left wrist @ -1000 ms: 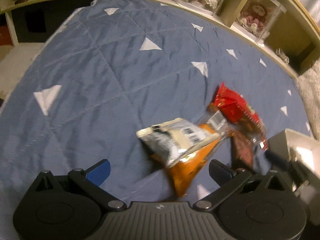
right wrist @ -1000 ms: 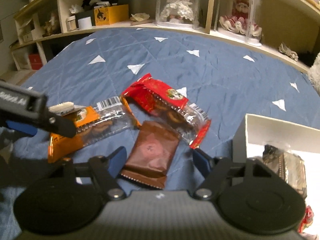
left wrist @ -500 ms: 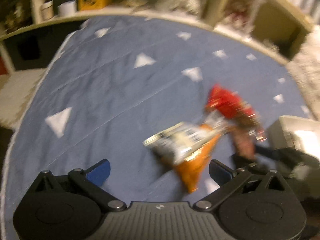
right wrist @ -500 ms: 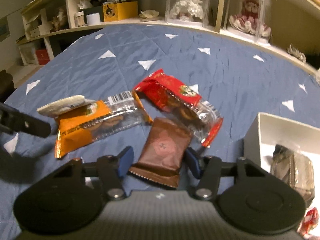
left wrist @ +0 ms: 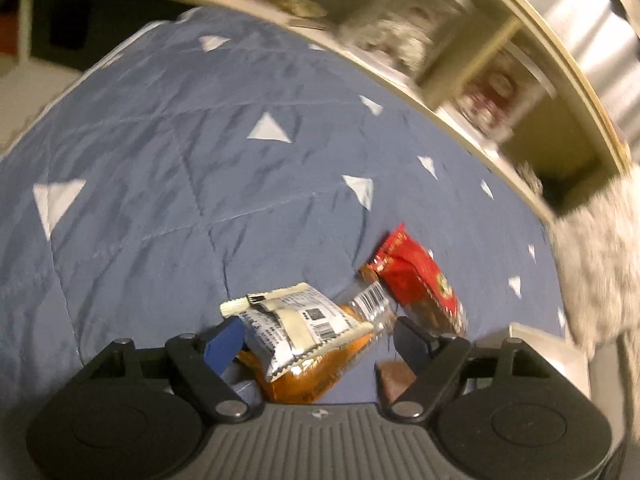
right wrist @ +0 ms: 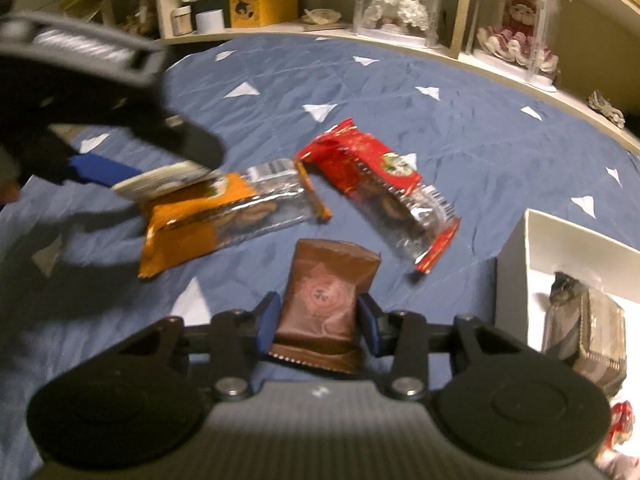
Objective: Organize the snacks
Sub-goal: 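Grasp the brown cake pack with the right tool while the left tool grasps the white-and-gold pack, then carry both packs into the white tray and lower them side by side, then open both tools and lift them away from the tray, then move both tools over the orange bar and red wrapper on the quilt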
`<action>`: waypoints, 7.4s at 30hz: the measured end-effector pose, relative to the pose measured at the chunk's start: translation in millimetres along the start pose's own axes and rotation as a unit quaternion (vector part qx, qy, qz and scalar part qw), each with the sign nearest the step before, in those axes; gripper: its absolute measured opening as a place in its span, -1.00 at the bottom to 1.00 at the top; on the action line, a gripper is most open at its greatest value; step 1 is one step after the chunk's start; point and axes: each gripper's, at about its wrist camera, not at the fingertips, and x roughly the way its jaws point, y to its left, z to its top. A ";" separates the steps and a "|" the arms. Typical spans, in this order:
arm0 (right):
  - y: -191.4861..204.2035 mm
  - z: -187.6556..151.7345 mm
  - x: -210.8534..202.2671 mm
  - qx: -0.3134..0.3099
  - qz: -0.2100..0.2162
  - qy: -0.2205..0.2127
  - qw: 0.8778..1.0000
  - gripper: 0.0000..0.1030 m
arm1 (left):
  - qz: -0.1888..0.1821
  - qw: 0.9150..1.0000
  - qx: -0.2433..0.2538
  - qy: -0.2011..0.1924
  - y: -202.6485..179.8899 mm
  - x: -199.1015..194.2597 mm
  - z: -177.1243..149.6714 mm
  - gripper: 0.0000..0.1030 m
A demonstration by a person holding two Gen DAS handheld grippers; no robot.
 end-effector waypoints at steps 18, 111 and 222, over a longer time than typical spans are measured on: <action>16.0 -32.1 -36.3 -0.020 0.034 0.040 0.998 -0.07 | 0.017 0.999 0.015 0.023 9.9 -5.6 3.6 0.38; -70.4 -47.9 -165.8 0.078 0.011 0.002 0.997 -0.09 | 0.030 0.986 0.158 -0.041 -106.5 -100.0 -92.3 0.14; -272.5 -178.6 -285.7 0.218 -0.082 0.004 0.972 0.83 | -0.098 0.962 0.222 0.128 -281.4 -44.5 -225.7 1.00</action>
